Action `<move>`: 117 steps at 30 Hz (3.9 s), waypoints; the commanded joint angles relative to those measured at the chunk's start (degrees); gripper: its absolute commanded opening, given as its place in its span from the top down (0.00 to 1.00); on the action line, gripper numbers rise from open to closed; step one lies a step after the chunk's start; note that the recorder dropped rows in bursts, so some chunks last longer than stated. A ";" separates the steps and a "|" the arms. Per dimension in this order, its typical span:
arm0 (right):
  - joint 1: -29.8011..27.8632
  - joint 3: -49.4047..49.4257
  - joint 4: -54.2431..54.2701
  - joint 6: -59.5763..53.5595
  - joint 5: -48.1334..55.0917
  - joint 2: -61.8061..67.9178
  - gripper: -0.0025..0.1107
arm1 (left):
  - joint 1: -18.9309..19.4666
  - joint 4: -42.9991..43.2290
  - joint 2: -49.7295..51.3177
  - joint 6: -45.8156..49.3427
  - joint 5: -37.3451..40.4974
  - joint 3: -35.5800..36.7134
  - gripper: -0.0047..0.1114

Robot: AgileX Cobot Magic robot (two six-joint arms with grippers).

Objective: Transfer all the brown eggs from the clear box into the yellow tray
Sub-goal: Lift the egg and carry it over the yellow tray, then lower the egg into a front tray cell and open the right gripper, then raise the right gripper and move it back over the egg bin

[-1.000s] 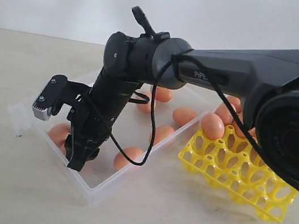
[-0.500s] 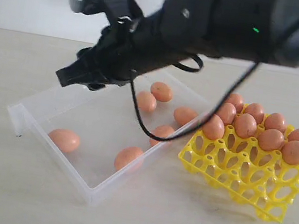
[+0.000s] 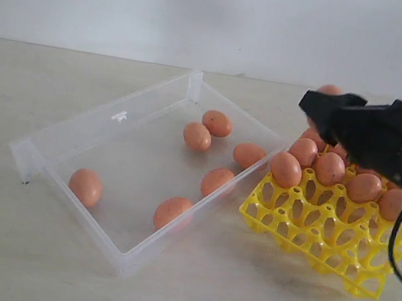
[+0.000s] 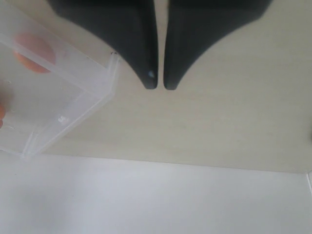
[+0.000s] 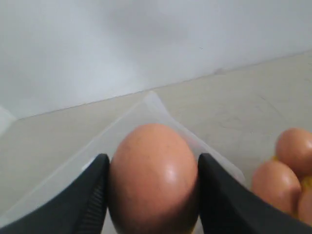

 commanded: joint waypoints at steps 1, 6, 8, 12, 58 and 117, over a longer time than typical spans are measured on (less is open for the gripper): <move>-15.86 -7.57 -39.09 26.70 -17.70 4.13 0.98 | -0.12 -0.16 -0.12 0.13 -0.37 0.15 0.92; -23.74 -15.70 -60.28 34.10 -29.89 12.33 0.98 | -0.12 -0.16 -0.12 0.13 -0.37 0.15 0.92; -23.69 -16.49 -62.25 33.93 -29.89 15.58 0.98 | -0.12 -0.16 -0.12 0.13 -0.37 0.15 0.92; -23.69 -16.49 -62.29 30.84 -28.33 19.90 0.98 | -0.12 -0.16 -0.12 0.13 -0.37 0.15 0.92; -17.76 -16.49 -56.43 15.52 -2.93 21.44 0.85 | -0.12 -0.16 -0.12 0.13 -0.37 0.15 0.92; 32.27 -42.06 -70.29 28.07 50.48 16.25 0.98 | -0.12 -0.16 -0.12 0.13 -0.41 0.15 0.92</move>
